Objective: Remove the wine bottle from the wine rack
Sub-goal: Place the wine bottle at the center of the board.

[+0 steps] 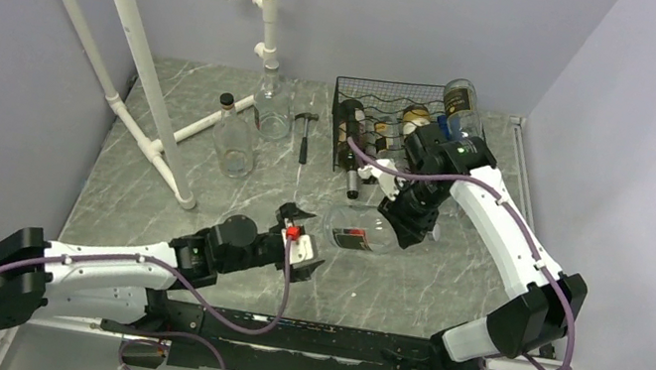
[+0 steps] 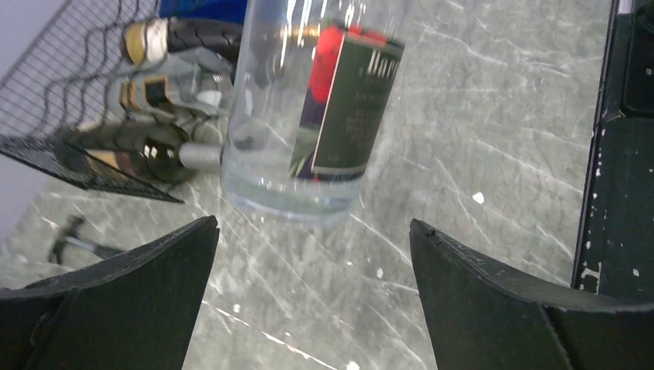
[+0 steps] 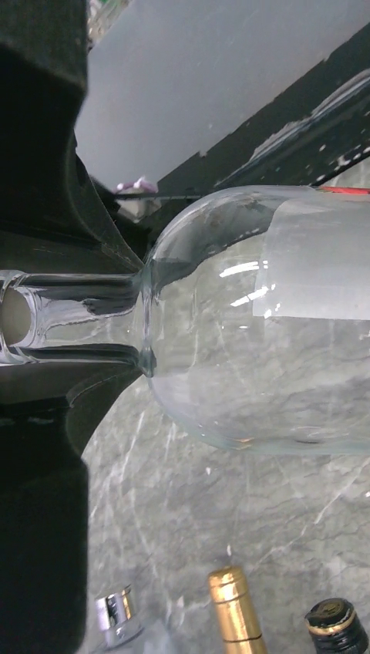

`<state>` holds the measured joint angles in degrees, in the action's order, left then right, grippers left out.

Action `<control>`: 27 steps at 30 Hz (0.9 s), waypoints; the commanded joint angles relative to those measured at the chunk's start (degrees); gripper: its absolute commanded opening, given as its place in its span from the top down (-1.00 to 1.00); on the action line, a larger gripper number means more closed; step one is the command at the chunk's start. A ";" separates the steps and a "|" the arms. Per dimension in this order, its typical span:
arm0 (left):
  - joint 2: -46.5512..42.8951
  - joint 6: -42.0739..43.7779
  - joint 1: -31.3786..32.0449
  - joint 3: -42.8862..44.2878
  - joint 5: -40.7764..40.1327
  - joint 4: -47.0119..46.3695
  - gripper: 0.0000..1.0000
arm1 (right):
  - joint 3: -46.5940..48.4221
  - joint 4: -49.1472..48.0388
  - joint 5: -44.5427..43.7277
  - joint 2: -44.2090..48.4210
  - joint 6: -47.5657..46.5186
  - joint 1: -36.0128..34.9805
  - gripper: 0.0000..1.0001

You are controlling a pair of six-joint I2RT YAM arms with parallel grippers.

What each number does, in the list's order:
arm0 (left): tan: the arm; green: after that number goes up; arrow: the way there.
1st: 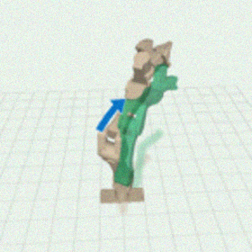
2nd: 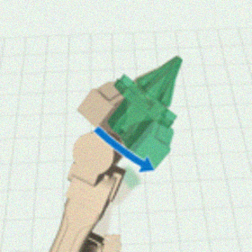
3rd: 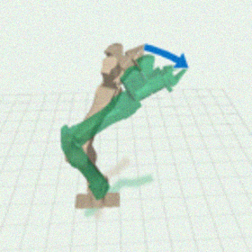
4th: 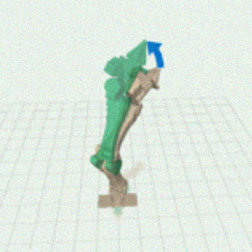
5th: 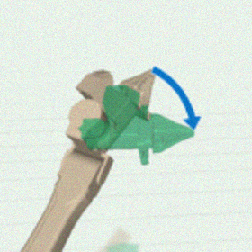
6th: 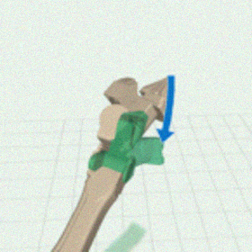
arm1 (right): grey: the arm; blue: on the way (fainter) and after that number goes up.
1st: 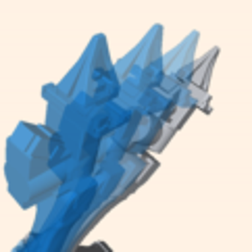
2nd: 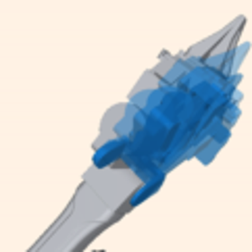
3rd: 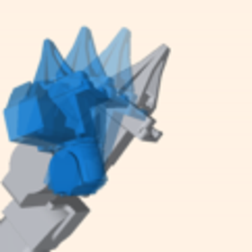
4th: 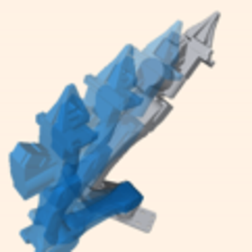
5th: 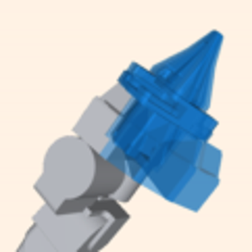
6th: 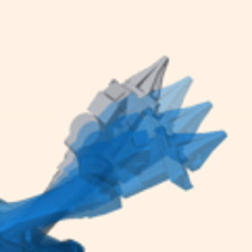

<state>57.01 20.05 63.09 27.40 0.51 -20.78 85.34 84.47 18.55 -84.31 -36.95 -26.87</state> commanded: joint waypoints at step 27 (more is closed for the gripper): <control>17.54 -17.49 0.59 -12.11 -8.17 -33.82 -0.43 | -3.50 1.75 -27.60 -1.39 -2.21 -15.70 0.91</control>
<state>72.49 4.19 63.33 15.64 -10.39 -46.11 80.86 86.91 -6.11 -86.59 -39.03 -41.85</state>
